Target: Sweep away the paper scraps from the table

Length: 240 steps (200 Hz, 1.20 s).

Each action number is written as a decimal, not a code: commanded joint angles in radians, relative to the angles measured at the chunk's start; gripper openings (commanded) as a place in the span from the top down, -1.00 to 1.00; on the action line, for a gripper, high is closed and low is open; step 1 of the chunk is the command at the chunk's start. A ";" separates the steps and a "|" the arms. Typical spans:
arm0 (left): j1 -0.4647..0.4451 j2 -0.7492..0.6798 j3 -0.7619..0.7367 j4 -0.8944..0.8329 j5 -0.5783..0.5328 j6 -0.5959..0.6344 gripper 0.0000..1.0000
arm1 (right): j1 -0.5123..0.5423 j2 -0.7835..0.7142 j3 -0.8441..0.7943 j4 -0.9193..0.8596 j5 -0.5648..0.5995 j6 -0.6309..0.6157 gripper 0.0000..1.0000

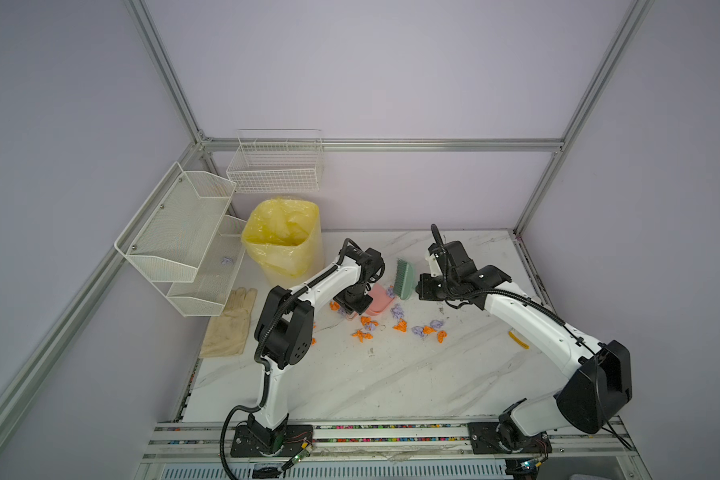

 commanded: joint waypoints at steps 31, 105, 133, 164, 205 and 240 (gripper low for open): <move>0.018 -0.104 -0.059 -0.023 -0.055 0.010 1.00 | 0.002 -0.065 -0.034 -0.088 0.073 -0.022 1.00; 0.019 -0.107 -0.083 -0.019 -0.070 0.012 1.00 | 0.010 -0.085 -0.122 -0.111 0.052 -0.034 1.00; 0.020 -0.108 -0.093 -0.019 -0.081 0.014 1.00 | 0.021 -0.085 -0.132 -0.117 0.016 -0.036 1.00; 0.023 -0.111 -0.109 -0.020 -0.090 0.003 1.00 | 0.056 -0.085 -0.159 -0.063 -0.013 0.000 1.00; 0.024 -0.143 -0.130 -0.013 -0.084 0.008 1.00 | 0.089 -0.048 -0.156 0.001 -0.015 0.024 1.00; 0.023 -0.169 -0.170 0.001 -0.097 0.011 1.00 | 0.090 -0.002 -0.118 0.055 -0.004 0.030 1.00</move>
